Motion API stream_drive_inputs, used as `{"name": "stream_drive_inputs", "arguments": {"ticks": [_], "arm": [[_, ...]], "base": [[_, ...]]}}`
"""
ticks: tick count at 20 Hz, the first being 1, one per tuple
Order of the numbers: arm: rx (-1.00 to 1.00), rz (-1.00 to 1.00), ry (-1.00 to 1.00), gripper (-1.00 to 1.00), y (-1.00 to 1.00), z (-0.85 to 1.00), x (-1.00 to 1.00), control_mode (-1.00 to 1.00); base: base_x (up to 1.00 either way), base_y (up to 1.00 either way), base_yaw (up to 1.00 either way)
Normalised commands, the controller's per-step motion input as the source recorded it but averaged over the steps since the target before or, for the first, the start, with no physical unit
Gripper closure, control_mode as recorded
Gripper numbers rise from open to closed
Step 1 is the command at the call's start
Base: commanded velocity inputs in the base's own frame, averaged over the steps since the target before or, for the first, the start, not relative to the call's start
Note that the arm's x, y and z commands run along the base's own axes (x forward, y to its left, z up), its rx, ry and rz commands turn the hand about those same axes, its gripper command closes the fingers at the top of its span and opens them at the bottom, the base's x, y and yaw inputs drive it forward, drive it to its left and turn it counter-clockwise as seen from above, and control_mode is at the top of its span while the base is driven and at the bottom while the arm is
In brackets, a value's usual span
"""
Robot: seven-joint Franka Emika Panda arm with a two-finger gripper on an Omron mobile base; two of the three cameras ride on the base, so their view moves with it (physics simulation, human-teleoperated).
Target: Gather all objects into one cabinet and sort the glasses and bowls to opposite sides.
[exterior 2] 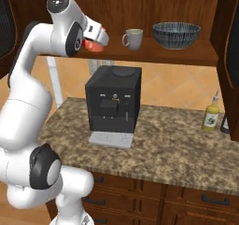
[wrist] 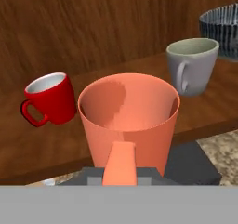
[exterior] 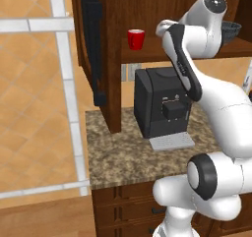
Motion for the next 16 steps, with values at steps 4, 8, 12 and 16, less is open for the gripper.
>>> {"name": "stream_drive_inputs", "arguments": {"ticks": [4, 8, 12, 16], "arm": [[-0.07, 0.00, 0.06, 1.00, -0.06, -0.35, 0.62, -1.00], [-0.08, 0.00, 0.02, 1.00, -0.14, -0.26, 0.58, -1.00], [-0.05, 0.00, 0.00, 1.00, -0.11, -0.05, 0.63, -1.00], [-0.09, 0.00, 0.00, 1.00, -0.03, -0.05, 0.56, -1.00]], "base": [[0.00, 0.00, 0.00], [0.00, 0.00, 0.00], [0.00, 0.00, 0.00], [0.00, 0.00, 0.00]]}}
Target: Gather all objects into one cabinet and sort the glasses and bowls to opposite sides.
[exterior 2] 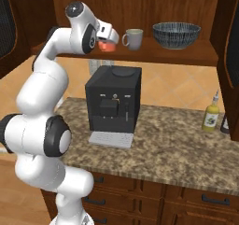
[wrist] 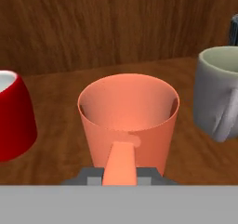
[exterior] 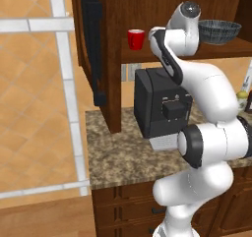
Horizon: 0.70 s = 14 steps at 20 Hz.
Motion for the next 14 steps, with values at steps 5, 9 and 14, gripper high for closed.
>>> {"name": "stream_drive_inputs", "arguments": {"ticks": [5, 9, 14], "arm": [[-0.07, 0.00, 0.00, 1.00, 0.00, -0.06, 0.57, -1.00], [-0.02, 0.00, 0.00, 1.00, -0.01, -0.12, 0.47, -1.00], [0.08, 0.00, 0.00, 1.00, 0.00, -0.14, 0.08, -1.00]], "base": [[0.00, 0.00, 0.00], [0.00, 0.00, 0.00], [0.00, 0.00, 0.00]]}}
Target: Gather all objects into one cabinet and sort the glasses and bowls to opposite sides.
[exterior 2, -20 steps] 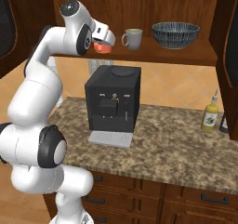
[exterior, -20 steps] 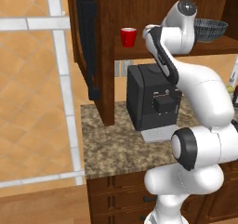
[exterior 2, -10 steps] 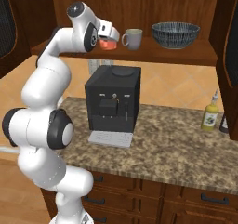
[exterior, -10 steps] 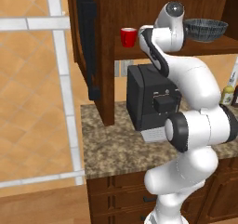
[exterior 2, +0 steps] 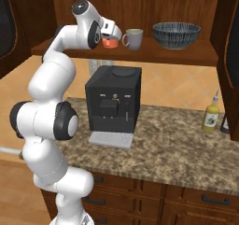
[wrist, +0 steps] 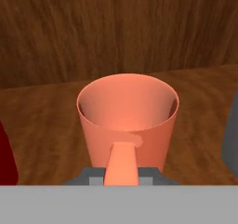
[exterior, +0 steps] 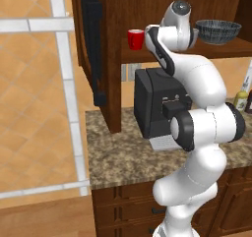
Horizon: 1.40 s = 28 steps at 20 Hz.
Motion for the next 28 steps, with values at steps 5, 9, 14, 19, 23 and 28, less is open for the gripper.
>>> {"name": "stream_drive_inputs", "arguments": {"ticks": [5, 9, 14, 19, 23, 28], "arm": [[0.06, 0.00, 0.00, 1.00, 0.00, -0.12, 0.04, -1.00], [0.00, 0.00, 0.00, 1.00, 0.00, 0.00, 0.00, -1.00], [0.09, 0.00, 0.00, -1.00, 0.27, -0.16, 0.00, -1.00], [0.00, 0.00, 0.00, -1.00, 0.00, 0.00, -0.03, -1.00], [-0.05, 0.00, -0.19, -1.00, 0.00, 0.29, -0.76, -1.00], [-0.15, 0.00, -0.23, -1.00, 0.00, 0.17, -1.00, -1.00]], "base": [[0.00, 0.00, 0.00], [0.00, 0.00, 0.00], [0.00, 0.00, 0.00], [0.00, 0.00, 0.00], [0.00, 0.00, 0.00], [0.00, 0.00, 0.00]]}}
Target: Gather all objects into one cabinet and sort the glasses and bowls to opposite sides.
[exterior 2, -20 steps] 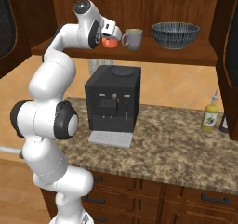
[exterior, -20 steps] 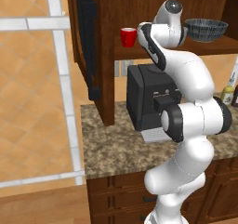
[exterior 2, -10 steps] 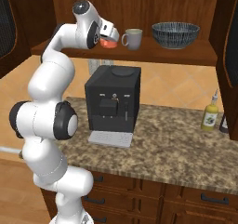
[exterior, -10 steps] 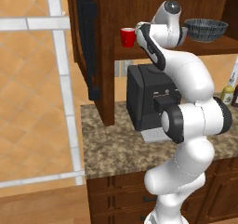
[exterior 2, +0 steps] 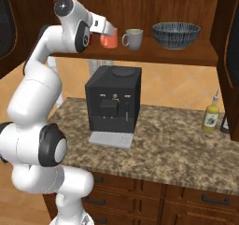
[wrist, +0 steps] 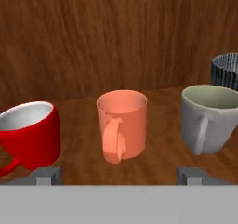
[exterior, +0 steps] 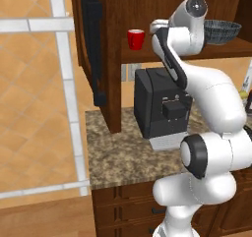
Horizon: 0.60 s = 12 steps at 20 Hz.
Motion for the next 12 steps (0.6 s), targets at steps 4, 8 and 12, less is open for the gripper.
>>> {"name": "stream_drive_inputs", "arguments": {"ticks": [4, 8, 12], "arm": [[-0.08, 0.01, -0.19, -1.00, 0.00, -0.01, -1.00, -1.00], [-0.03, 0.00, -0.30, -1.00, 0.05, 0.18, -1.00, -1.00], [0.00, 0.00, -0.20, -1.00, 0.13, 0.45, -1.00, -1.00]], "base": [[0.00, 0.00, 0.00], [0.00, 0.00, 0.00], [0.00, 0.00, 0.00]]}}
